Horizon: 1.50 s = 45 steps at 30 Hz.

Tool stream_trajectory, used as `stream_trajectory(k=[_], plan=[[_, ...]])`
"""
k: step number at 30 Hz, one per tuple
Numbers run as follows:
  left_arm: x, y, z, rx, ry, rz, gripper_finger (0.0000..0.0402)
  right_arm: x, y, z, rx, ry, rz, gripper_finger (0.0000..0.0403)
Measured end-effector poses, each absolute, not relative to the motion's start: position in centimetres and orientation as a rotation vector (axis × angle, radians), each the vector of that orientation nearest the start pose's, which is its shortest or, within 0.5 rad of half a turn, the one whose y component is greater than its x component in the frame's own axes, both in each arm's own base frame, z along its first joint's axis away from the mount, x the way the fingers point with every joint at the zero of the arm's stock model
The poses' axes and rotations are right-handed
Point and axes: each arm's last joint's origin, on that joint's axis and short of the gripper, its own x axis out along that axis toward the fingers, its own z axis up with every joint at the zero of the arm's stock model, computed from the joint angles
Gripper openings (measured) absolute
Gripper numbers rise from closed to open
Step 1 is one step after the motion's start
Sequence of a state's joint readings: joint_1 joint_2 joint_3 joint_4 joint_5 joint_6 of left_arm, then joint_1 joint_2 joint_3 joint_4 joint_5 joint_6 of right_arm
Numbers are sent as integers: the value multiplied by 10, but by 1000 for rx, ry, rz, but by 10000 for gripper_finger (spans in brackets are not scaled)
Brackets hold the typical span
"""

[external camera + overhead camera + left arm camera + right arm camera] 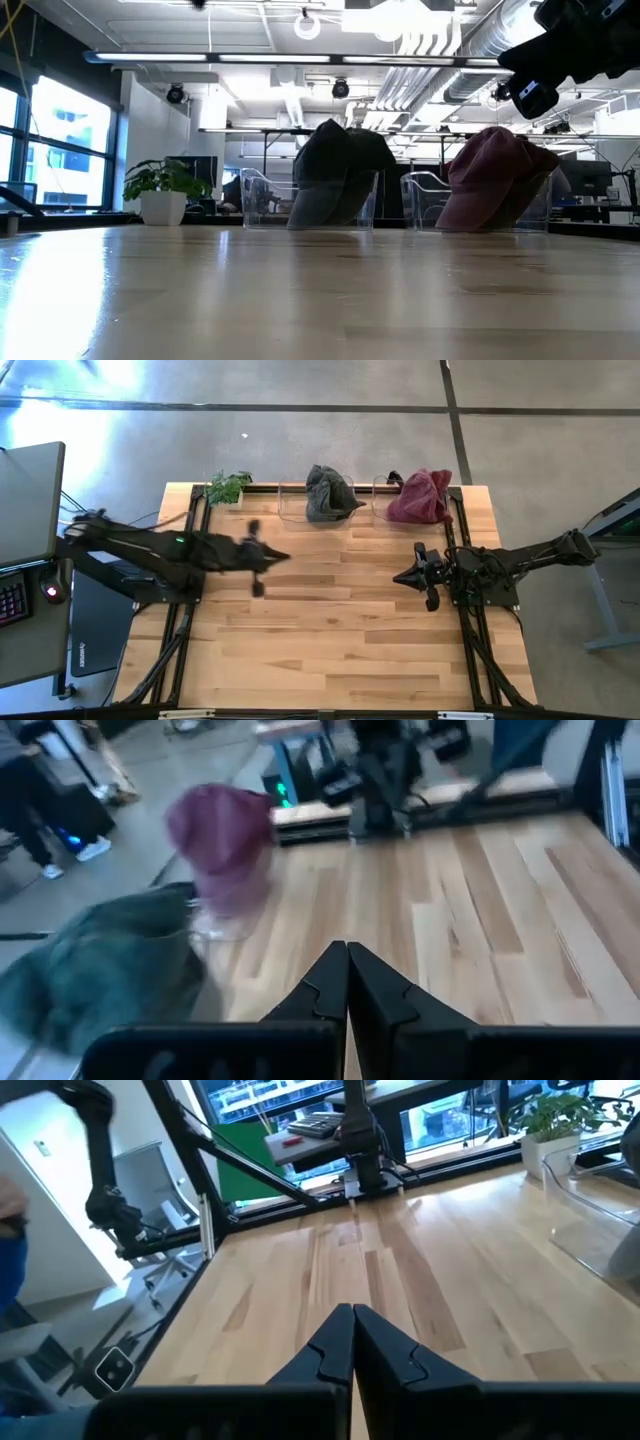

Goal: Pick & Place hat
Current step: Return to Home Position

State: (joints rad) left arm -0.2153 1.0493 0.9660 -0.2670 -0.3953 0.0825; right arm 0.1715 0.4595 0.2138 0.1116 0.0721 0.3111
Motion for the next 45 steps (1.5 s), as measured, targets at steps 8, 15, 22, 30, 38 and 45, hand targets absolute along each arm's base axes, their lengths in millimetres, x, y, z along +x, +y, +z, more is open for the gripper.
stream_trajectory(k=[8, 15, 22, 30, 38, 45], plan=[[136, -12, 278, -19, 199, 196, 0, 130, 20, 208, 261, 125, 76, 3], [102, -6, 221, -109, 34, 196, 0, 118, 13, 228, 147, -7, 15, 2], [92, -2, 194, -134, -20, 269, 0, 82, 3, 249, 151, -139, -88, 2], [88, -2, 194, -137, -29, 272, 0, 84, 7, 212, 148, -97, 44, 1], [88, -2, 181, -102, 101, 270, 0, 93, 6, 192, 42, -130, 90, 1], [87, -1, 175, -79, 165, 286, 0, 96, 0, 176, 41, -101, 137, 1]])
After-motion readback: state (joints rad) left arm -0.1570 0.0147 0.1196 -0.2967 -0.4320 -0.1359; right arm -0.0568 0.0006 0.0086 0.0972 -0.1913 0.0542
